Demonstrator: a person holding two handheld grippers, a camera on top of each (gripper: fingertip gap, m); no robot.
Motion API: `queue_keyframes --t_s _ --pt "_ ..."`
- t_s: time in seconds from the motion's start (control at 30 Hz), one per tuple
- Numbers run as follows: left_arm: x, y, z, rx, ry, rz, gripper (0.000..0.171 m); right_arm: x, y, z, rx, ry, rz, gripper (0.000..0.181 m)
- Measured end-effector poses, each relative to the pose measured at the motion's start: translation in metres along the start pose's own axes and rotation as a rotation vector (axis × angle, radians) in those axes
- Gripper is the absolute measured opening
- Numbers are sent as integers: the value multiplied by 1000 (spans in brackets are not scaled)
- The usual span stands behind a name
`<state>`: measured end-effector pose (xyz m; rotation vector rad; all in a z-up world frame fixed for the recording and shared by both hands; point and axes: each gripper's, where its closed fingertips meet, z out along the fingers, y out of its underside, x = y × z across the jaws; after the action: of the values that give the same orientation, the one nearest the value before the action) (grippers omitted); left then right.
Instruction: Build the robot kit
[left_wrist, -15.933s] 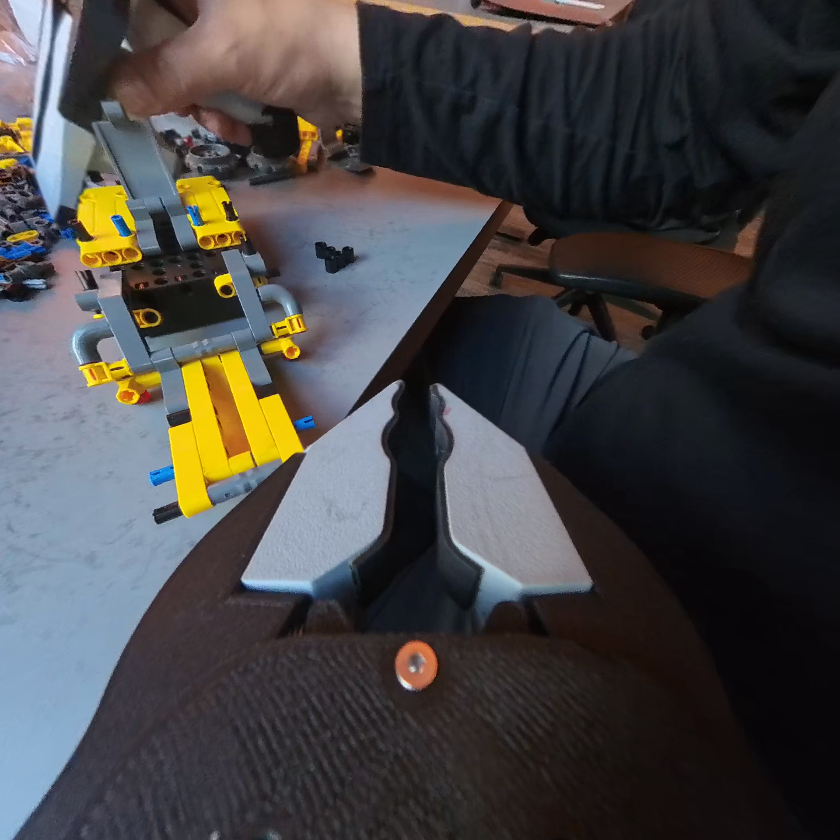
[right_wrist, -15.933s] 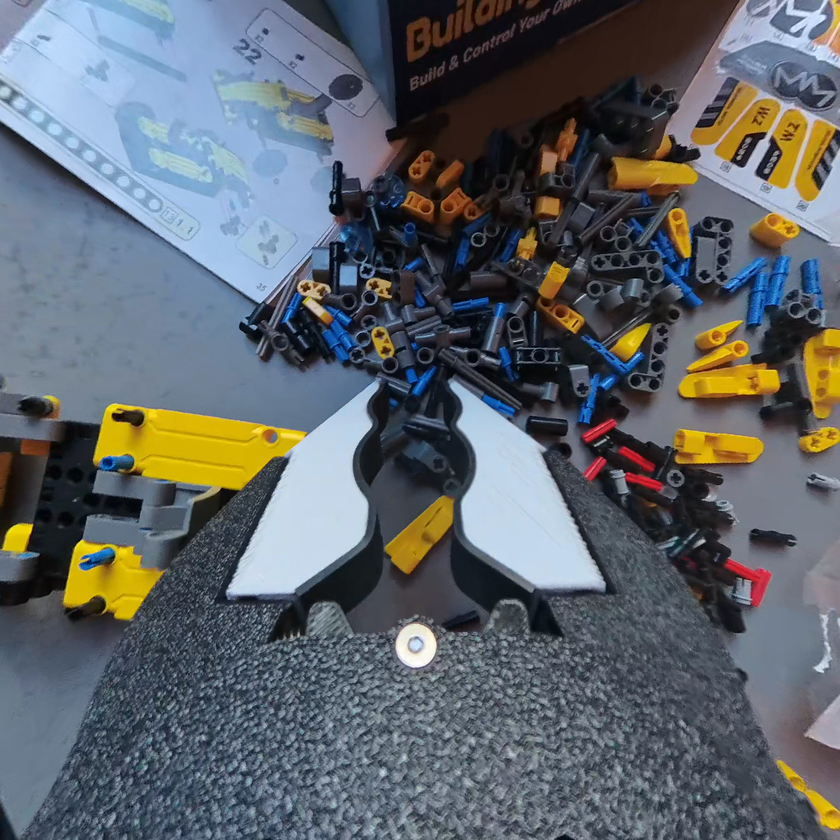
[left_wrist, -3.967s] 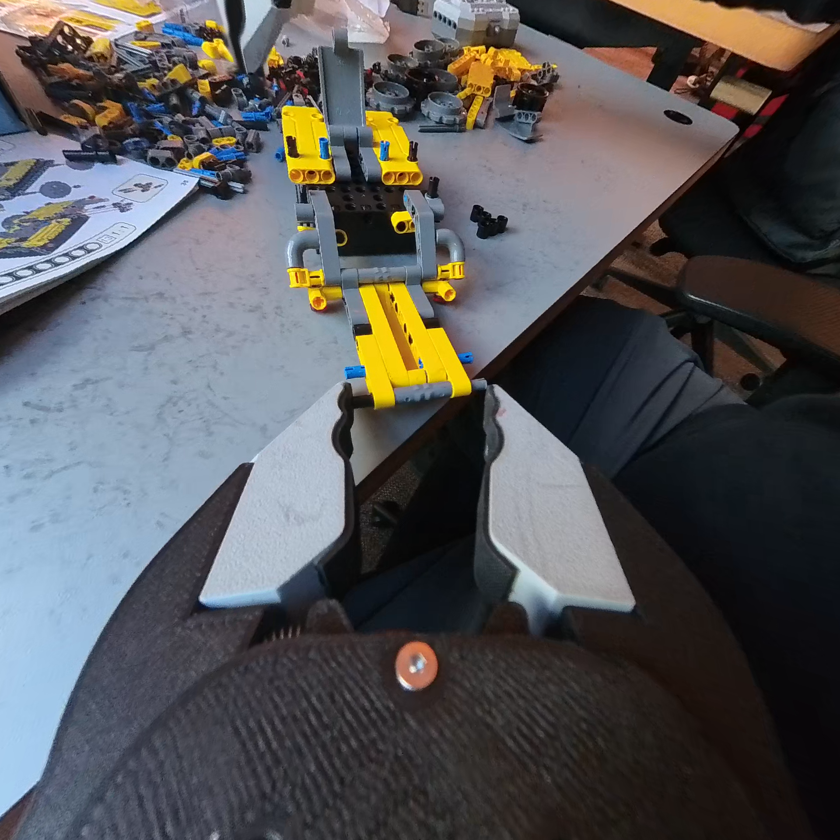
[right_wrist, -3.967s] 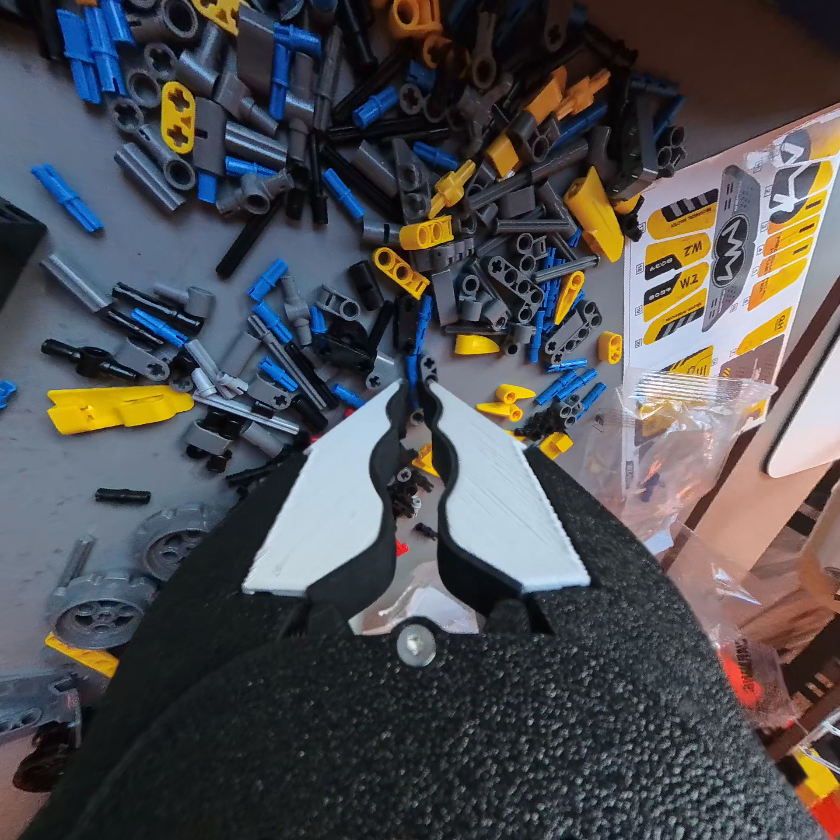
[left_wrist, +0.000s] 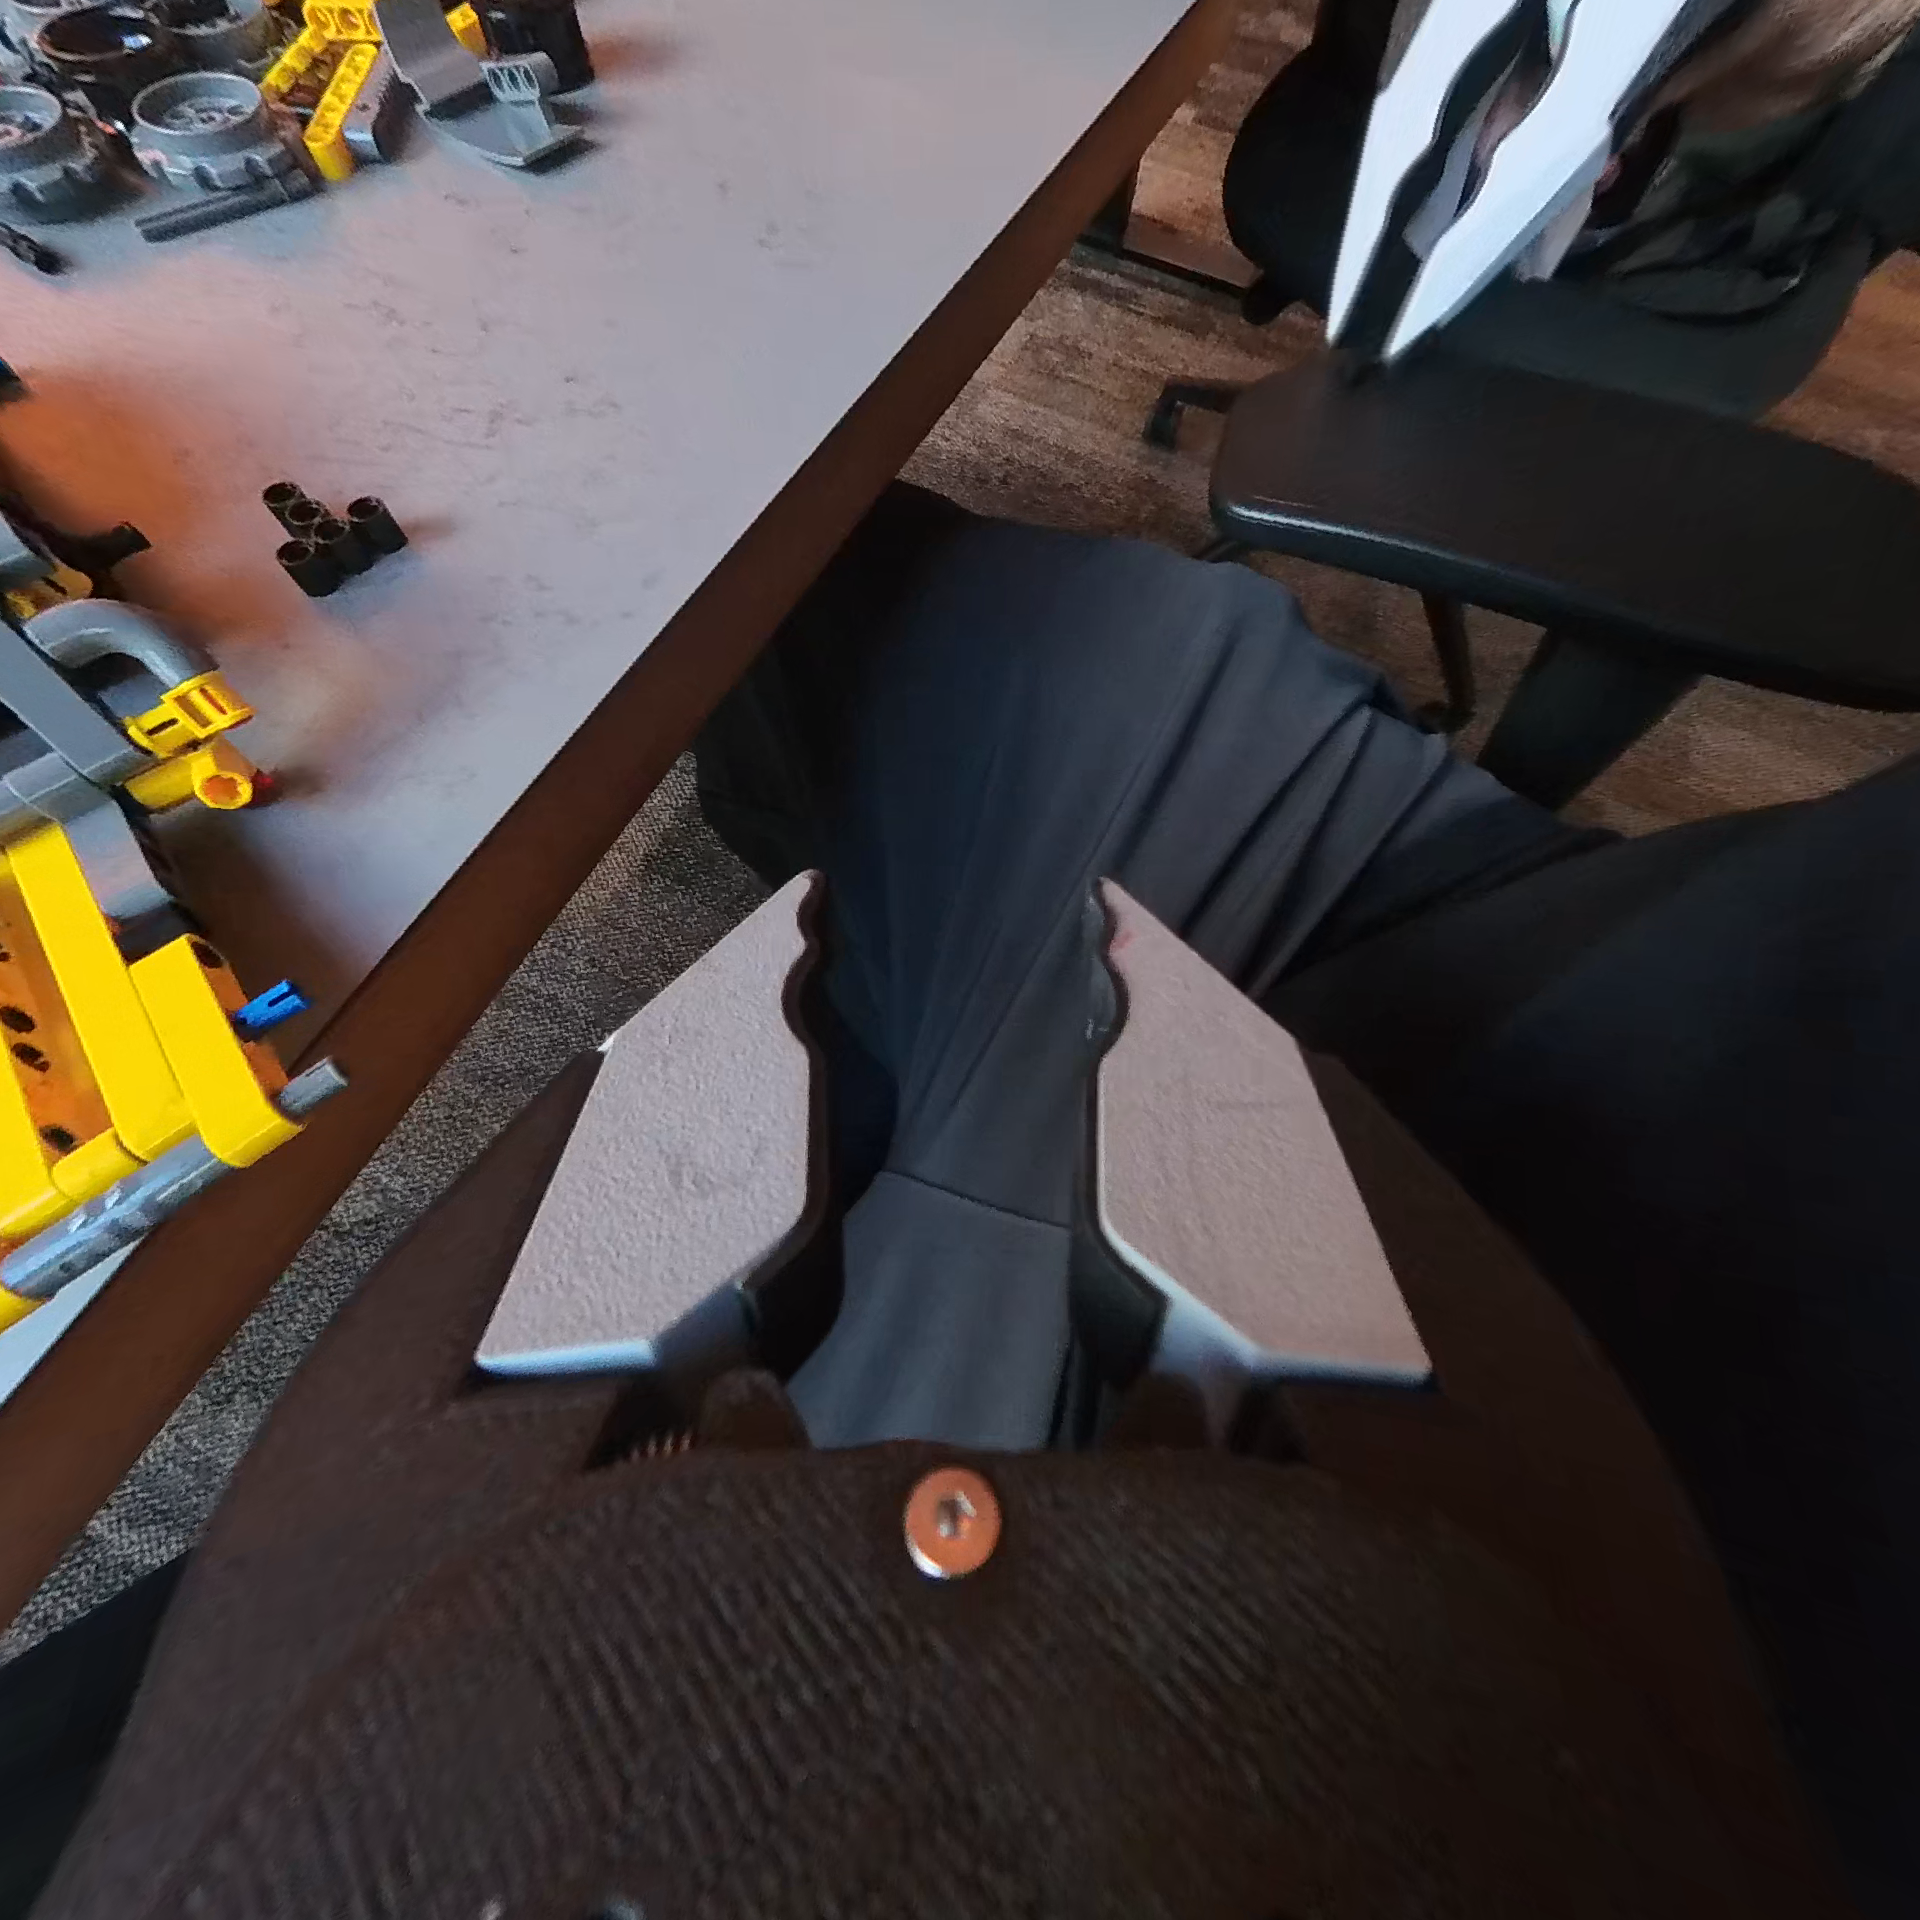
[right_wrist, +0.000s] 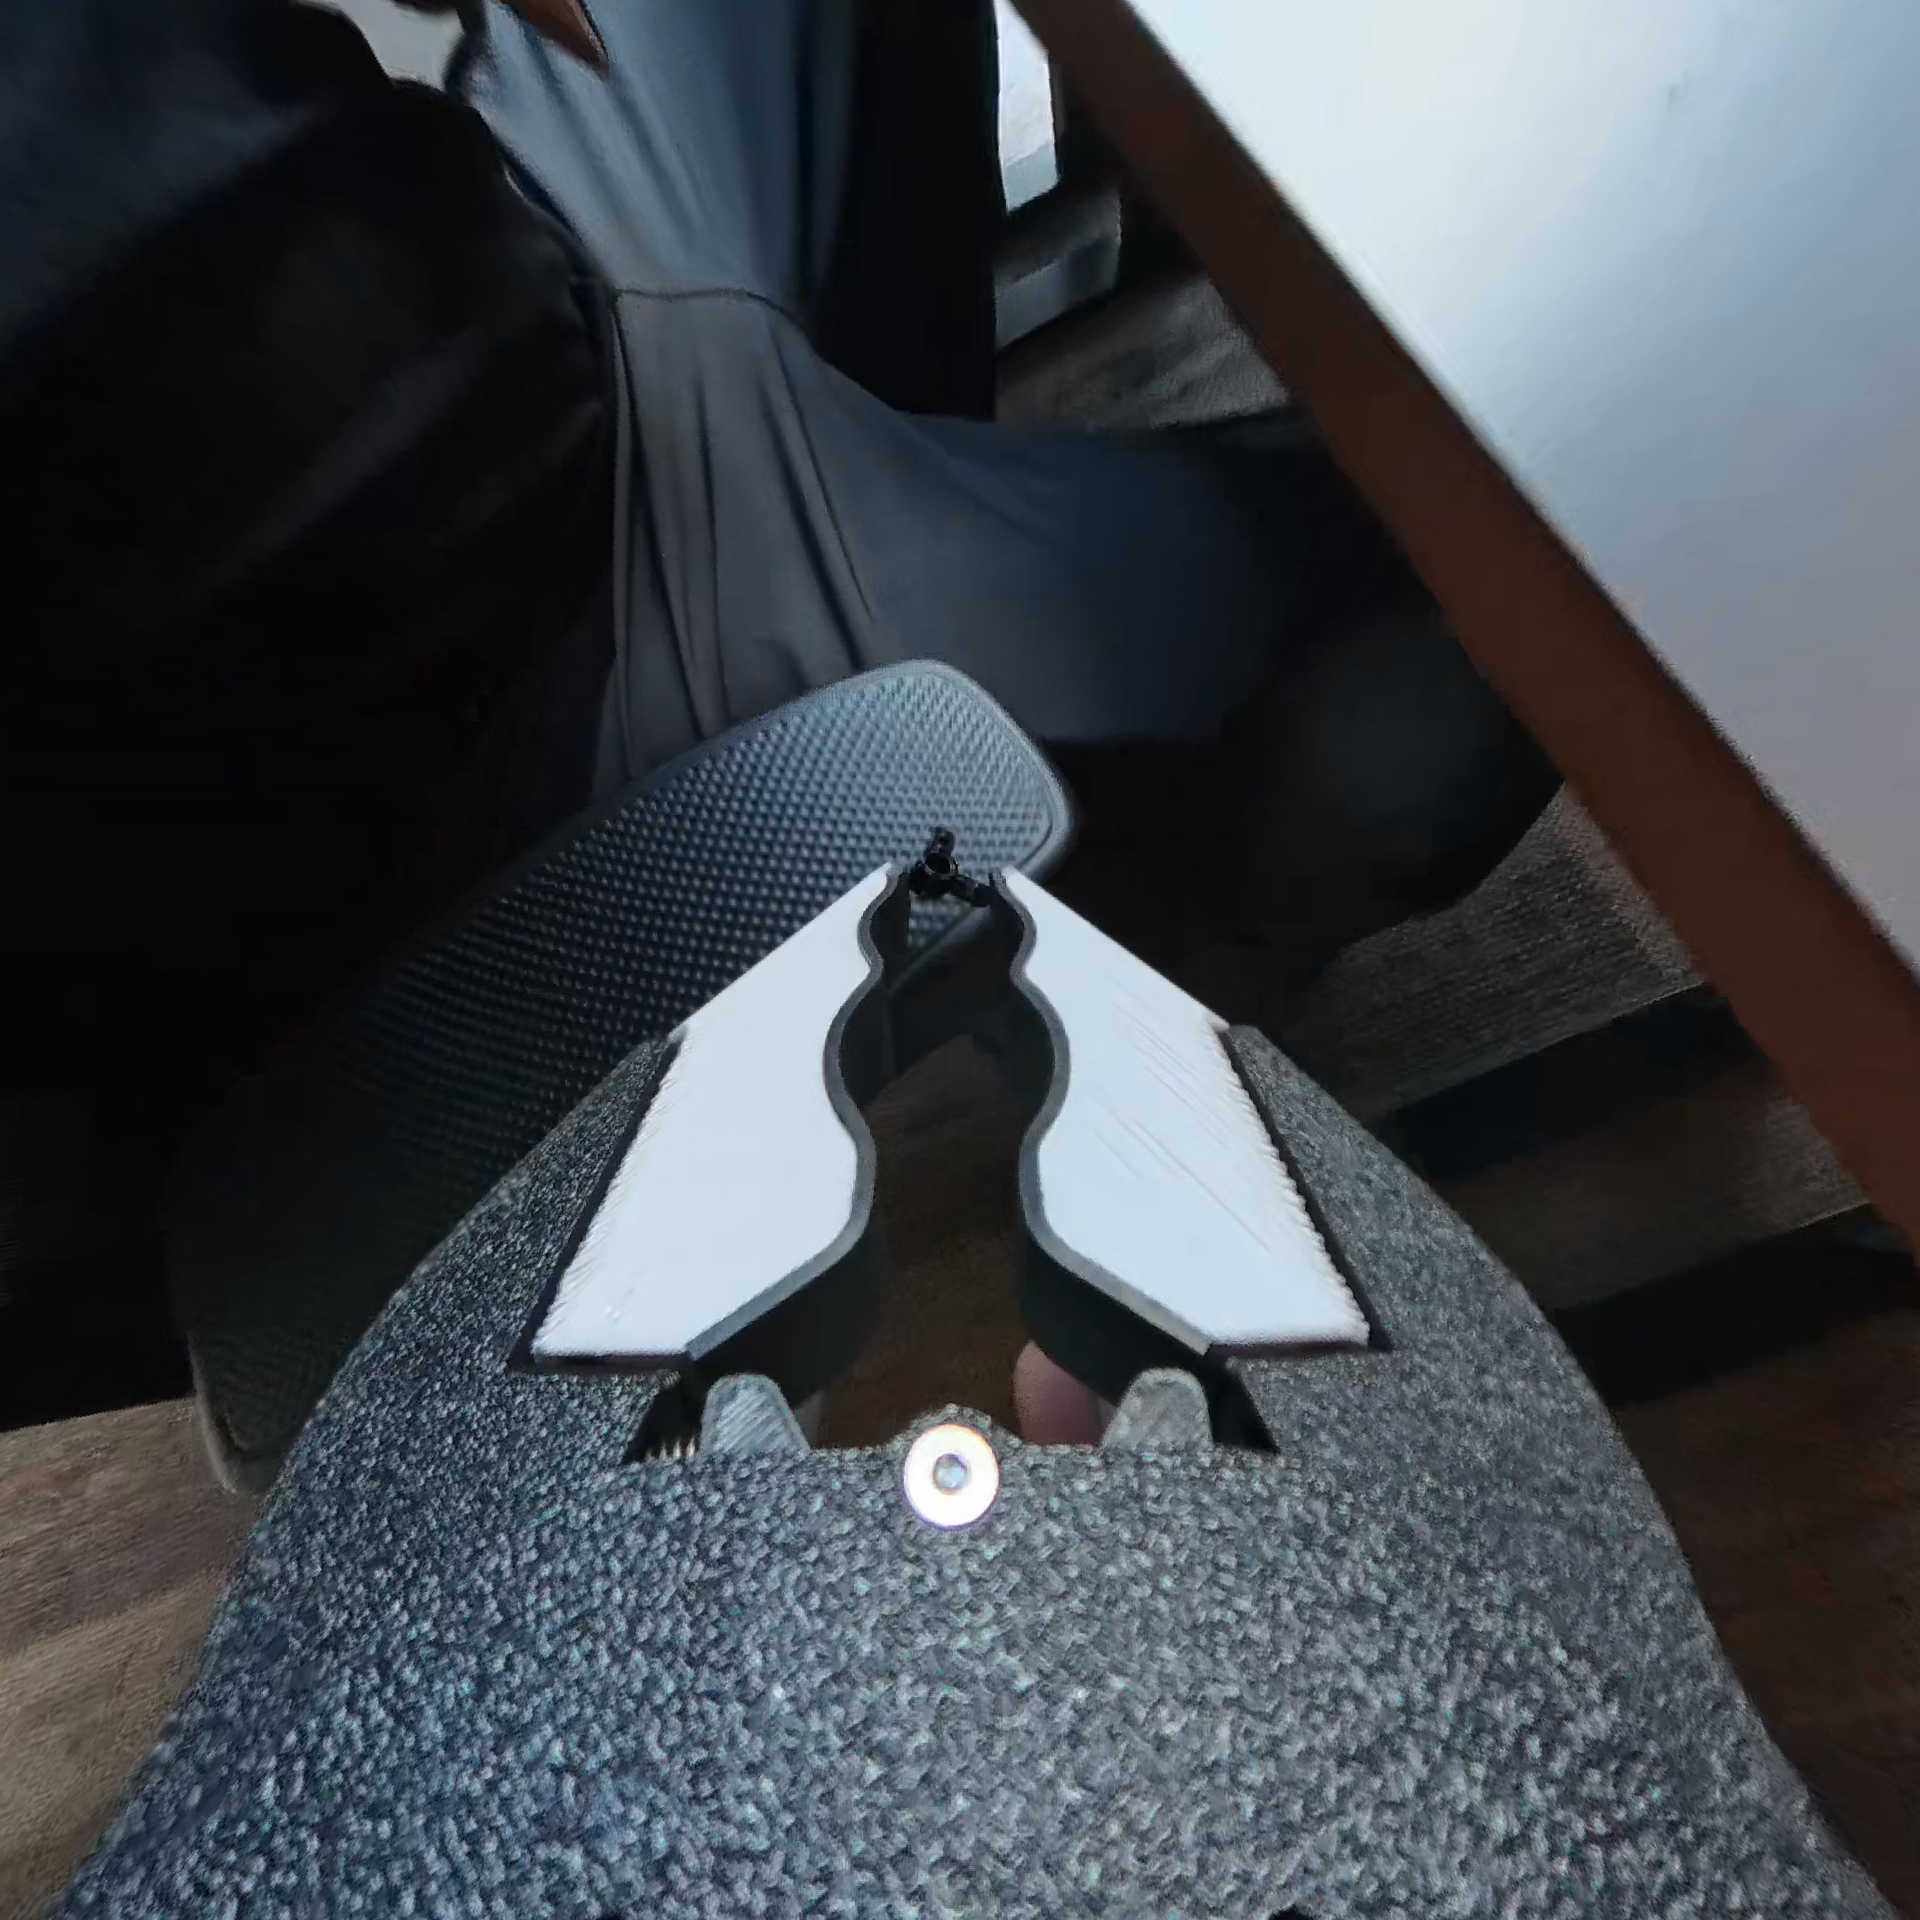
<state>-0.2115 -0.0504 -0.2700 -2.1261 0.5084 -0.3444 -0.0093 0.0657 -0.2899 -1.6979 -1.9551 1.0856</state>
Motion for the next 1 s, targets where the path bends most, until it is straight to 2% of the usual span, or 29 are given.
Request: queue_keyframes --t_s 0.1,0.2,0.27,0.3,0.37,0.43,0.53,0.57,0.67,0.8,0.9,1.0 --pt "-2 0 0 0 -3 -12 45 13 -44 -15 126 37 -31 15" --pt "-2 -2 -1 5 -14 -12 44 35 -127 -32 320 113 -137 16" --pt "-2 -1 0 3 -18 -13 44 61 -170 -22 346 157 -151 16" --pt "-1 -1 1 1 -17 -14 44 80 -178 -7 290 182 -150 15" --pt "0 -2 2 6 -19 -11 44 132 -169 30 97 312 -169 16" --pt "0 -5 1 16 -26 -7 44 156 -151 56 -66 342 -185 18" --pt "-2 -2 -2 30 -32 -15 44 157 -153 59 -101 374 -213 46" --pt "-2 2 -2 26 -27 -26 44 159 -155 53 -92 404 -216 50" --pt "-1 11 3 2 1 -53 43 165 -156 28 -77 490 -205 38" --pt "-1 8 2 6 1 -32 43 148 -144 -33 -5 587 -148 38" --pt "6 11 4 -19 33 -36 43 120 -114 -85 20 645 -83 38" --pt "17 20 10 -80 70 -1 43 97 -60 -132 -44 737 -42 38"
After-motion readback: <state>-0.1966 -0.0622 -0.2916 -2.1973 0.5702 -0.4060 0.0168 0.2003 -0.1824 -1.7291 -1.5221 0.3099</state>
